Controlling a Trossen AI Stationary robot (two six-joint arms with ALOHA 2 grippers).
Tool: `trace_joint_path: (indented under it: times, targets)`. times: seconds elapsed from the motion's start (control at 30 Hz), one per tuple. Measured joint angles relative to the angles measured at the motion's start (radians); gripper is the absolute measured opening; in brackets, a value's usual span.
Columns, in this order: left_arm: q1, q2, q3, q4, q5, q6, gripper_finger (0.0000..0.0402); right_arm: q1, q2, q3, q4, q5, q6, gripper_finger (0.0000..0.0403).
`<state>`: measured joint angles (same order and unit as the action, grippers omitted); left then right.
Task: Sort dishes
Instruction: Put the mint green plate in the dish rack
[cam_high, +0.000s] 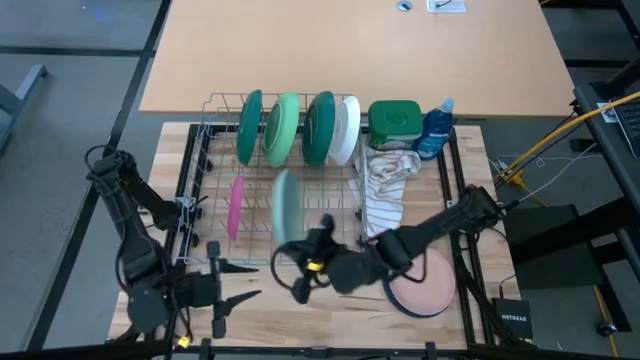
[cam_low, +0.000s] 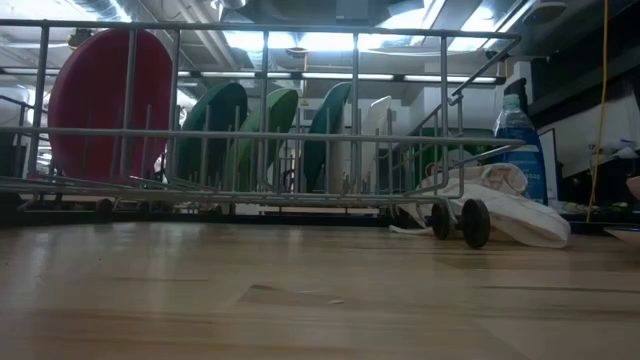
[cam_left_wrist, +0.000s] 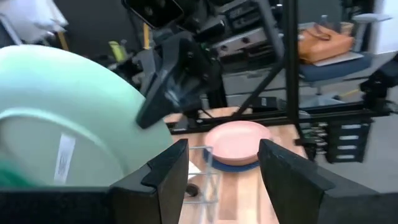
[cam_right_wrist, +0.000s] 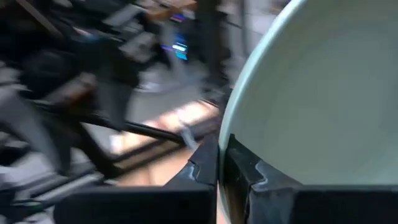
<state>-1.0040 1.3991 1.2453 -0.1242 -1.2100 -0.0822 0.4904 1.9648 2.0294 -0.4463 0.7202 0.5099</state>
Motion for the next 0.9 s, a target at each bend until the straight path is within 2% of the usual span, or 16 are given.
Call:
trace_joint_path:
  times: [0.17, 0.43, 0.57, 0.9]
  targets:
    - [-0.048, 0.0, 0.0, 0.002, -0.099, 0.008, 0.0184, -0.068, 0.0, -0.107, 0.334, -0.215, -0.13, 0.0009]
    - [-0.113, 0.0, 0.0, 0.003, -0.166, 0.005, 0.0184, -0.142, 0.001, -0.3, 0.751, -0.366, -0.11, 0.0009]
    - [-0.133, 0.0, 0.0, 0.003, -0.167, -0.009, 0.0184, -0.153, 0.001, -0.396, 0.927, -0.371, -0.075, 0.001]
    - [-0.146, 0.0, 0.0, 0.001, -0.167, -0.034, 0.0184, -0.151, 0.012, -0.574, 1.183, -0.274, -0.018, 0.001]
